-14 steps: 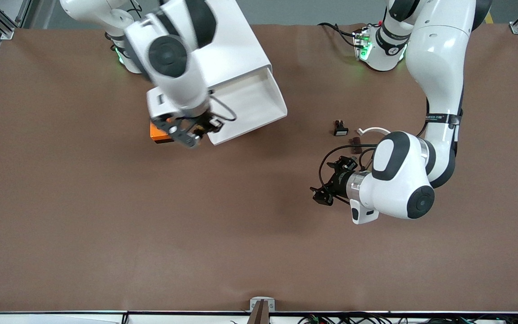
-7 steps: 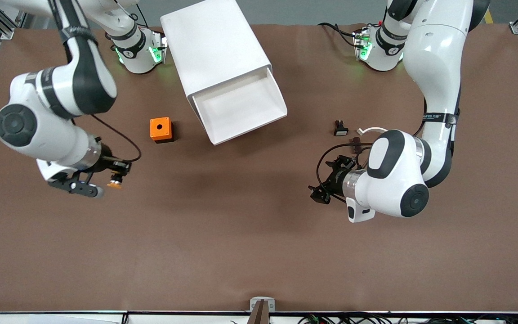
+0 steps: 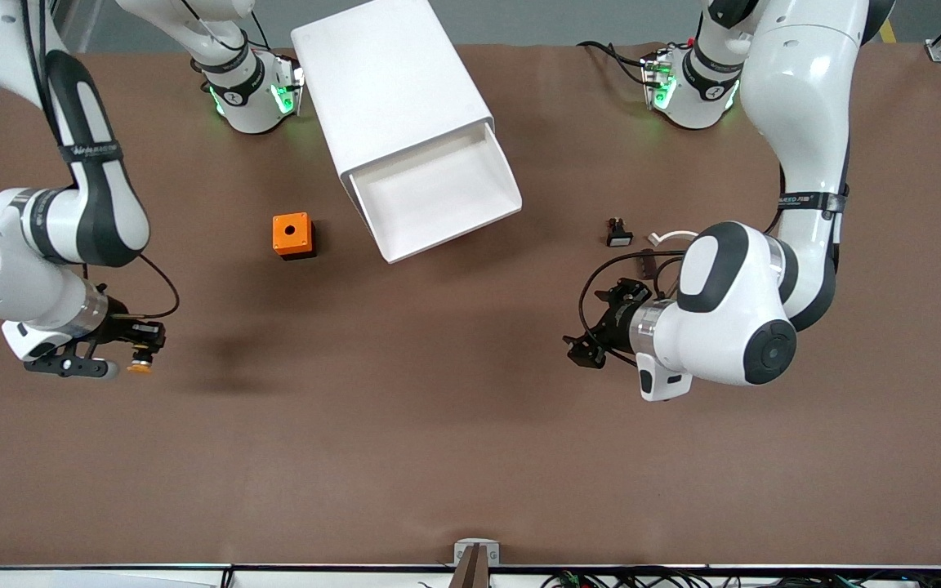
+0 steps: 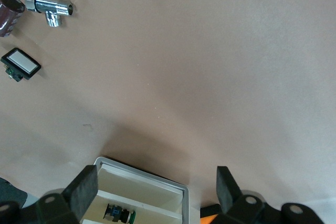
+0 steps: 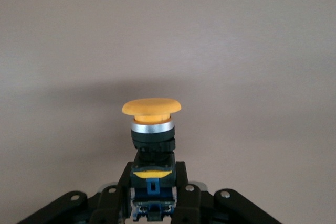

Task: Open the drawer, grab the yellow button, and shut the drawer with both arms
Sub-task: 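Carry the yellow button with the right gripper past the orange box, then set the button down and open the right gripper while the left gripper nears the drawer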

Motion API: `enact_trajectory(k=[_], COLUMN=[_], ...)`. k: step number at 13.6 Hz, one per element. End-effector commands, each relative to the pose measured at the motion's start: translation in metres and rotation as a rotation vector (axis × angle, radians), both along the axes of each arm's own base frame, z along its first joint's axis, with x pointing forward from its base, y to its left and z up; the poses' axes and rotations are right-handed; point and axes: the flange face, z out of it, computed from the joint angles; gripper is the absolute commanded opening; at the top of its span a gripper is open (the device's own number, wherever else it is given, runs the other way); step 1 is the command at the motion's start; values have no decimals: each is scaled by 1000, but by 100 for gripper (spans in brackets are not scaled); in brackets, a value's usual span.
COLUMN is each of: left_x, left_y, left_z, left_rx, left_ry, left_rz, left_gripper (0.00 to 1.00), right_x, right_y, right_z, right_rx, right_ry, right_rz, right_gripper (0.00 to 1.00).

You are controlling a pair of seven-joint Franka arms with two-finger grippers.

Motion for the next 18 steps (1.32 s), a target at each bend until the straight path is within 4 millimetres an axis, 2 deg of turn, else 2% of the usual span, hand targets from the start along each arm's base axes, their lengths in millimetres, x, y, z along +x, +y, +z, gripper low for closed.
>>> enact_trajectory(k=[1, 7, 10, 12, 13, 14, 15, 17, 18], left_x=[-6, -8, -11, -20, -24, -27, -33, -45, -46], left_y=[-3, -8, -15, -33, -40, -46, -58, -77, -80], left_z=[2, 2, 3, -1, -4, -6, -8, -7, -5], left_rx=[13, 13, 13, 20, 24, 31, 33, 48, 44], left_ry=[-6, -5, -5, 5, 12, 21, 21, 10, 5], left_rz=[-12, -19, -26, -44, -46, -43, -64, -108, -115], left_gripper=[99, 99, 99, 99, 99, 99, 99, 99, 99], right_x=[3, 9, 12, 10, 11, 13, 14, 16, 16], right_y=[-21, -39, -47, -47, -47, -47, -47, -46, -44], right_z=[-36, -89, -102, -112, -113, -113, -112, -108, -102], right_rx=[4, 0, 5, 8, 8, 7, 8, 8, 10], right_ry=[-8, -69, -66, -52, -51, -51, -51, -55, -47], right_rz=[27, 11, -8, -8, -6, -4, -8, -2, 2], right_gripper=[0, 1, 2, 5, 18, 56, 100, 100, 100])
